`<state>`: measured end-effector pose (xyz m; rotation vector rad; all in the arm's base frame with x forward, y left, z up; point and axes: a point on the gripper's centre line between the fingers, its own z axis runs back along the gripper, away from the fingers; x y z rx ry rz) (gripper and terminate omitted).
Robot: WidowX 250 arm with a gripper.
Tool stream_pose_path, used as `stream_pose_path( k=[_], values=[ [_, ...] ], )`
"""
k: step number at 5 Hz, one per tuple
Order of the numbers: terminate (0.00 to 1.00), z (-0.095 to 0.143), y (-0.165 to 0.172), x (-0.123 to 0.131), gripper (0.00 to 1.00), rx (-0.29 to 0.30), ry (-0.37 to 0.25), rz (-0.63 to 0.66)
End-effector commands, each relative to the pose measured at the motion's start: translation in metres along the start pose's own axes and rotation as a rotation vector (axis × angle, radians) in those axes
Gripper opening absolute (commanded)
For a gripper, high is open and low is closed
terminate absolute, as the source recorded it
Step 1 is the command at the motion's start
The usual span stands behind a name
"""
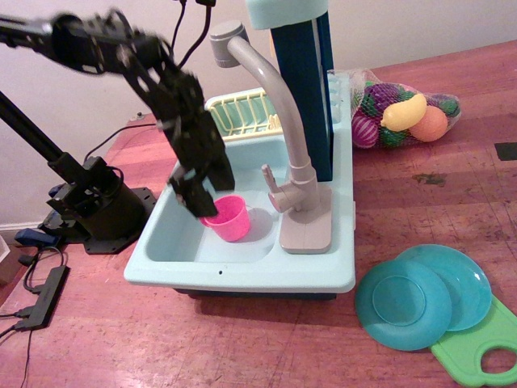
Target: Flip cup upright
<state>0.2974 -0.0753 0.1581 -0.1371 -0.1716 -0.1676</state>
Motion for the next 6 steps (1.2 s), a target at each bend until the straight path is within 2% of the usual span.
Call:
stream_pose_path(
  k=[1,5,6],
  values=[
    [0.0,0.0683,0.0046,0.0295,1.0,0.102,-0.11,-0.008],
    [0.0,0.0683,0.0046,0.0295,1.0,0.102,-0.11,-0.008],
    [1.0,0.0683,0.0046,0.0295,1.0,0.102,-0.11,-0.008]
  ],
)
